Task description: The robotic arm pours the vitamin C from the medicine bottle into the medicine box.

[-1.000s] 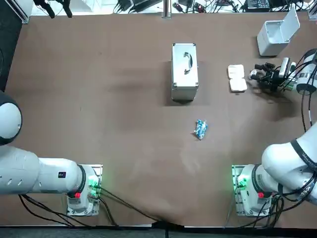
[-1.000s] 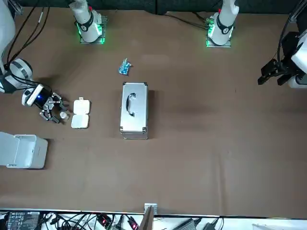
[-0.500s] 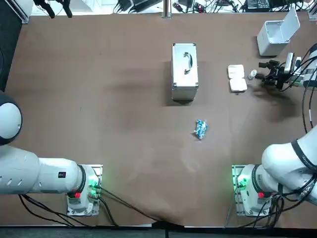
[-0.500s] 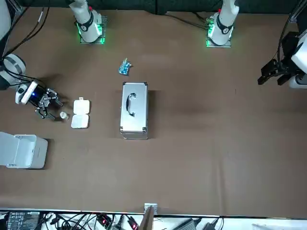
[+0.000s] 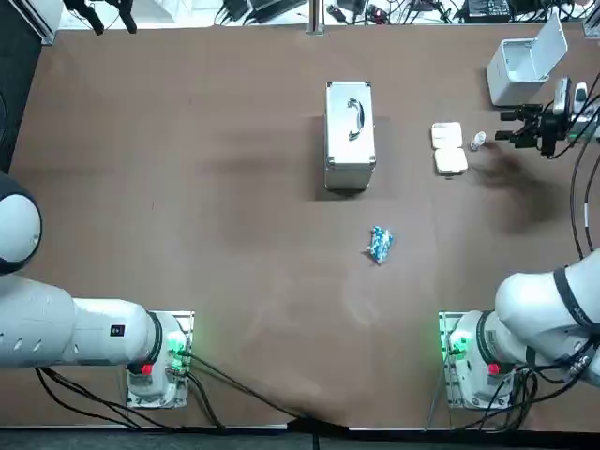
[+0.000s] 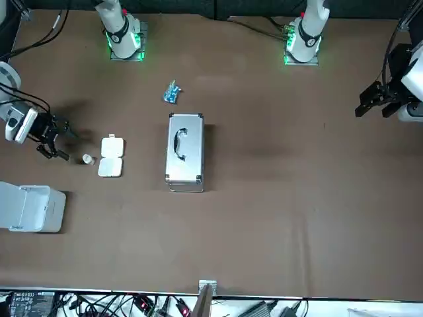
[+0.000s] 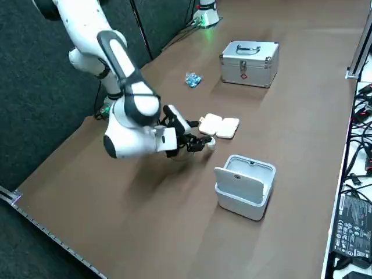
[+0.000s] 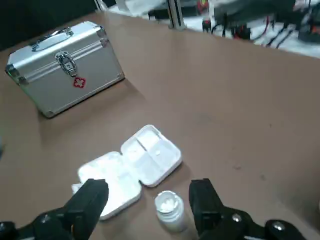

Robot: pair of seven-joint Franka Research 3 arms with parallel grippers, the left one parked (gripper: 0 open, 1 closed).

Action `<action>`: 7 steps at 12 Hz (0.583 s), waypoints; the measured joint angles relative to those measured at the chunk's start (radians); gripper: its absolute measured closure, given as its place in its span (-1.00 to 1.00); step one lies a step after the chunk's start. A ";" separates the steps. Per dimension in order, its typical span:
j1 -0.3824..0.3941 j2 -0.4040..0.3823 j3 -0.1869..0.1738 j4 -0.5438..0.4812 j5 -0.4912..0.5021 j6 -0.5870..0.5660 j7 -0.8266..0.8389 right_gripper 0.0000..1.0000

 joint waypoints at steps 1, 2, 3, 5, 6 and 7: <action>0.014 -0.032 0.000 0.000 -0.047 0.013 0.091 -1.00; 0.032 -0.067 0.001 -0.001 -0.102 0.025 0.195 -1.00; 0.052 -0.101 0.002 -0.001 -0.158 0.036 0.307 -1.00; 0.097 -0.164 0.004 -0.001 -0.252 0.064 0.519 -1.00; 0.123 -0.192 0.004 -0.002 -0.290 0.077 0.609 -1.00; 0.148 -0.217 0.005 -0.002 -0.325 0.092 0.689 -1.00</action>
